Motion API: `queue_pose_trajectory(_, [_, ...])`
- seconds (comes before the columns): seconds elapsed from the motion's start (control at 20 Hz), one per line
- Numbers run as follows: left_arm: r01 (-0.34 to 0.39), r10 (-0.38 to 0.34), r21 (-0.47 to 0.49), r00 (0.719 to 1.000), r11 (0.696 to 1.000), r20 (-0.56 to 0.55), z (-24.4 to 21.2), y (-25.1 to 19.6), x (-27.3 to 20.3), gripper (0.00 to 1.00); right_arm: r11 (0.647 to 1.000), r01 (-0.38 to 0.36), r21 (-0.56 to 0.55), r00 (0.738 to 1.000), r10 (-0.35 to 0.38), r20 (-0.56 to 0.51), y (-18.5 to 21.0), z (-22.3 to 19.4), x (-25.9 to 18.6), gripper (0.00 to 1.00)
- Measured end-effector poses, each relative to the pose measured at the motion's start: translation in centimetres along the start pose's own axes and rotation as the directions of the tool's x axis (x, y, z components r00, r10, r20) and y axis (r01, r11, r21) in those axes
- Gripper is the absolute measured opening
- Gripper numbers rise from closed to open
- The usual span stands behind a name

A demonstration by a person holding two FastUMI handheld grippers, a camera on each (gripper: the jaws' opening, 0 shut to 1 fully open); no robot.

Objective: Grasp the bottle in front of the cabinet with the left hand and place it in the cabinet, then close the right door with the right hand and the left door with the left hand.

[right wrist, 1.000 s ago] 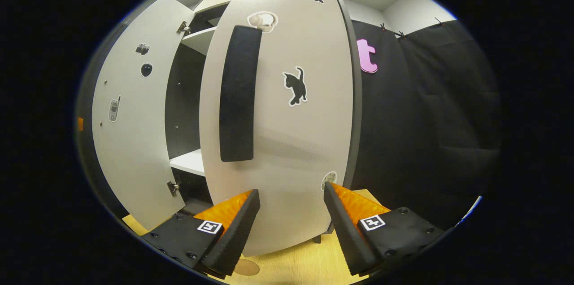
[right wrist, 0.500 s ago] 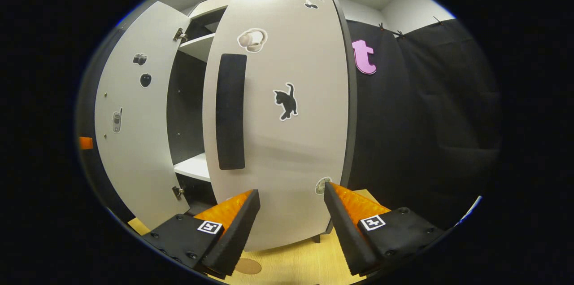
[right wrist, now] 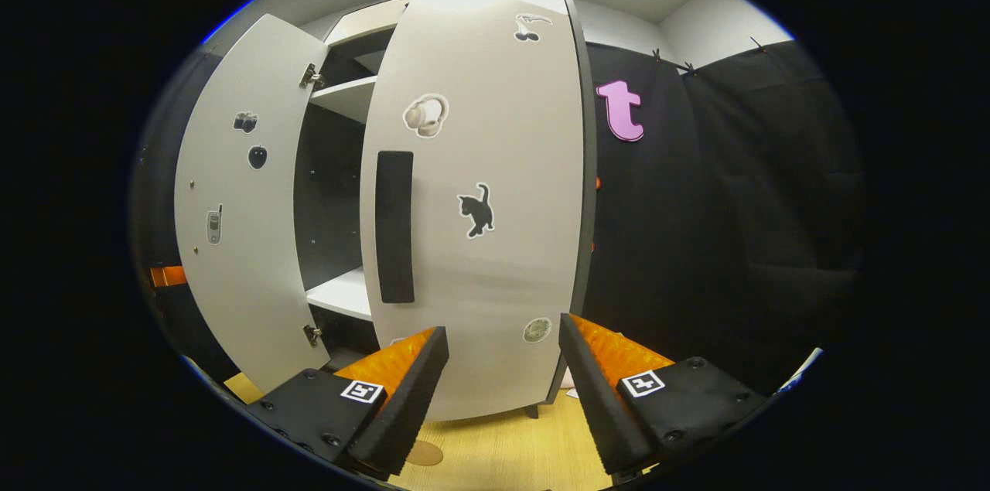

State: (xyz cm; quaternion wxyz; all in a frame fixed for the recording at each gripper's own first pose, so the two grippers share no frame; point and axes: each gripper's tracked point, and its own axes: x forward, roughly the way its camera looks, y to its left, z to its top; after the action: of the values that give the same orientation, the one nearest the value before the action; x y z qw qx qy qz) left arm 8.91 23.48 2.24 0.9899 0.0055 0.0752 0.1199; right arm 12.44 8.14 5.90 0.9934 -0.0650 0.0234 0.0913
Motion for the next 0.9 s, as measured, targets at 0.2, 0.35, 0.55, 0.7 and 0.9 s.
queue_pose_trajectory(0.2, [0.006,-0.006,0.016,1.000,1.000,-0.013,-0.6,-0.3,0.5,0.96,1.000,0.007,0.014,1.000,-0.008,0.020,-0.9,0.4,-1.2,0.95])
queue_pose_trajectory(0.35, [0.003,-0.003,0.002,1.000,1.000,-0.022,-1.0,-0.4,0.4,0.96,1.000,0.019,-0.002,1.000,-0.019,0.024,-1.7,0.5,-2.1,0.95])
queue_pose_trajectory(0.55, [-0.011,0.011,0.031,1.000,0.999,-0.016,-0.9,-0.7,0.1,0.96,1.000,0.027,-0.001,0.999,-0.027,0.034,-2.4,0.6,-3.5,0.95])
queue_pose_trajectory(0.7, [-0.015,0.016,0.074,1.000,0.997,-0.008,-0.7,-1.4,-0.1,0.95,0.999,0.037,0.009,0.998,-0.038,0.042,-3.0,0.7,-4.5,0.95])
queue_pose_trajectory(0.9, [0.030,-0.029,0.044,0.999,0.999,-0.020,-1.4,-3.4,-0.4,0.95,0.999,0.048,0.022,0.998,-0.049,0.045,-3.6,0.7,-5.4,0.95])
